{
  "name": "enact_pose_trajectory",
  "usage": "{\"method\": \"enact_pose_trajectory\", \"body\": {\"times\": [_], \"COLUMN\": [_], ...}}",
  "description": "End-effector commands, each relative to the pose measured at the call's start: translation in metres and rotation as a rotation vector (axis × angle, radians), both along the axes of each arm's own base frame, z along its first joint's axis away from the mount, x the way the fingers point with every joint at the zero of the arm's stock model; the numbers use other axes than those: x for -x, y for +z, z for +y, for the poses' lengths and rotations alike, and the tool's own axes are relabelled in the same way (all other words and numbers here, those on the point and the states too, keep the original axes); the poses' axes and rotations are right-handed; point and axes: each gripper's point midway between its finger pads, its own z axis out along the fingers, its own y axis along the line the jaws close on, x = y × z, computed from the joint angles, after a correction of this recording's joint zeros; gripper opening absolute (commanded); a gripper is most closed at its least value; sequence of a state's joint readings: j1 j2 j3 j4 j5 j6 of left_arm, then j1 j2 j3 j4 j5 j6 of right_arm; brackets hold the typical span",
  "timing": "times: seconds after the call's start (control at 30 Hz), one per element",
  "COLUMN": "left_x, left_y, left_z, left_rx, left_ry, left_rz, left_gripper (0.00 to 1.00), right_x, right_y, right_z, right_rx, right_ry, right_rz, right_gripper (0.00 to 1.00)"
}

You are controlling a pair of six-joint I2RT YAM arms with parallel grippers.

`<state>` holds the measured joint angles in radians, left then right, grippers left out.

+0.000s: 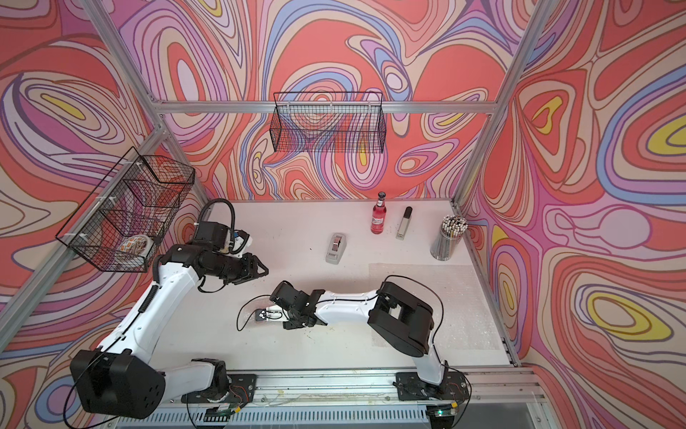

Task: Wrap wine bottles in bubble wrap
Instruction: Move the bubble wrap to the center of the board.

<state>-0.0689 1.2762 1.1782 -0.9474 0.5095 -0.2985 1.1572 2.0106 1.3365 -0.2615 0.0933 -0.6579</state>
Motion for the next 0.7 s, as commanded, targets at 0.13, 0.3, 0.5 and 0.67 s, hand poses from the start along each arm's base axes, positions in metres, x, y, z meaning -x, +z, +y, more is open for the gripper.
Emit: {"method": "enact_pose_trajectory", "body": {"times": [0.13, 0.3, 0.5, 0.67], "left_x": [-0.012, -0.018, -0.019, -0.02], "left_y": [-0.005, -0.004, -0.005, -0.006], "left_z": [0.021, 0.025, 0.022, 0.014], "left_rx": [-0.069, -0.058, -0.027, 0.026], "left_ry": [-0.012, -0.011, -0.022, -0.039], "left_rz": [0.023, 0.022, 0.019, 0.021], "left_gripper": [0.44, 0.44, 0.45, 0.46], "right_x": [0.023, 0.022, 0.021, 0.038], "right_y": [0.004, -0.003, 0.012, 0.057], "right_z": [0.072, 0.102, 0.111, 0.079], "right_rx": [-0.092, -0.095, -0.13, -0.224], "right_ry": [0.012, -0.013, -0.024, -0.006], "right_rz": [0.078, 0.089, 0.078, 0.09], "right_gripper": [0.48, 0.51, 0.71, 0.88]}}
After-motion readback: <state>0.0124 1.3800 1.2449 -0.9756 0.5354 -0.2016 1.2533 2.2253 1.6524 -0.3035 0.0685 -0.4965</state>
